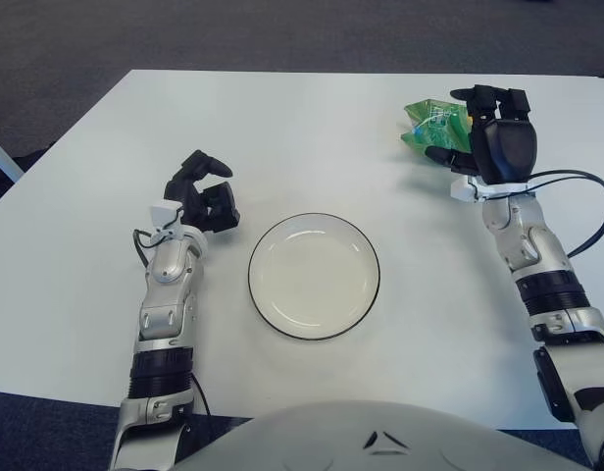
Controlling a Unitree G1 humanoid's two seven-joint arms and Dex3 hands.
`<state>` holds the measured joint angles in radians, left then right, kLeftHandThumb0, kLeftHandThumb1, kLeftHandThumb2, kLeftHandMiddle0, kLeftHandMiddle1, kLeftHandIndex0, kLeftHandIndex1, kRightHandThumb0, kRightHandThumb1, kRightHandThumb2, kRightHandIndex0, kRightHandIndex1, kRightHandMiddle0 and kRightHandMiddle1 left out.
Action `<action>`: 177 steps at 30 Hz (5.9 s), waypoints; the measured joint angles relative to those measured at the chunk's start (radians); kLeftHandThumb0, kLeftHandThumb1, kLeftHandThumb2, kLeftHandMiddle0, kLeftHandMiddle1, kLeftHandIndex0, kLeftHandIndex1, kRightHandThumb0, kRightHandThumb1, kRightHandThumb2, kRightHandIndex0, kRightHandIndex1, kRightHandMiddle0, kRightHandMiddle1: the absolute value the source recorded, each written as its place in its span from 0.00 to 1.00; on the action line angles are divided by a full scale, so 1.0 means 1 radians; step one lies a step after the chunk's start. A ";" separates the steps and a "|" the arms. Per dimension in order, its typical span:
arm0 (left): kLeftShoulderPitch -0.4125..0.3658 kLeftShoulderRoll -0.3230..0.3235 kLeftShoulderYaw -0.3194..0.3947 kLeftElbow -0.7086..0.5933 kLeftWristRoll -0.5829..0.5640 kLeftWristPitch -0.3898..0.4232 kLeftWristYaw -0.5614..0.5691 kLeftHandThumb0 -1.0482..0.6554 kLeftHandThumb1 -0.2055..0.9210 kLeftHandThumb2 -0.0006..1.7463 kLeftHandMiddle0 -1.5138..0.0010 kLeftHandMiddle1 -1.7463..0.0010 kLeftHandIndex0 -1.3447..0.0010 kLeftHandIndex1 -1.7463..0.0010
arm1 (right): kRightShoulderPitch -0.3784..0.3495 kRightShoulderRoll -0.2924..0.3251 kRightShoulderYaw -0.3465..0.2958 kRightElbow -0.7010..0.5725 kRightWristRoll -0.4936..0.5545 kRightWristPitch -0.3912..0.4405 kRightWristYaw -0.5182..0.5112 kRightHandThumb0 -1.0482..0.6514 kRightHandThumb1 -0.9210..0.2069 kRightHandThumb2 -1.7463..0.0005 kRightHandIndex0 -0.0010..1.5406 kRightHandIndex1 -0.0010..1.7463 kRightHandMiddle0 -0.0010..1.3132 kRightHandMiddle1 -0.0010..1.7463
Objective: Put the snack into the plate.
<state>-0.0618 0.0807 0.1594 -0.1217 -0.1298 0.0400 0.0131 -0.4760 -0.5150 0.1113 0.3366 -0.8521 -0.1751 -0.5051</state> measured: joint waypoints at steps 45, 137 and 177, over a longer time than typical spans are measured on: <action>0.003 0.010 0.018 0.011 -0.015 -0.024 -0.017 0.32 0.42 0.79 0.15 0.00 0.52 0.00 | -0.361 -0.056 0.116 0.602 0.209 -0.129 0.337 0.00 0.00 0.43 0.00 0.00 0.00 0.21; 0.021 -0.010 0.037 -0.021 -0.016 -0.060 0.034 0.32 0.43 0.78 0.16 0.00 0.52 0.00 | -0.387 0.098 0.168 0.810 0.322 -0.203 -0.130 0.62 0.82 0.07 0.58 0.90 0.49 1.00; -0.008 -0.002 0.013 0.036 0.015 -0.073 0.034 0.32 0.42 0.79 0.14 0.00 0.51 0.00 | -0.005 0.193 -0.046 -0.352 0.595 0.034 0.419 0.62 0.85 0.02 0.59 0.97 0.49 1.00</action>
<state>-0.0700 0.0782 0.1728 -0.0860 -0.1148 -0.0332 0.0471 -0.4805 -0.3224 0.0649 -0.0155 -0.2573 -0.1407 -0.0856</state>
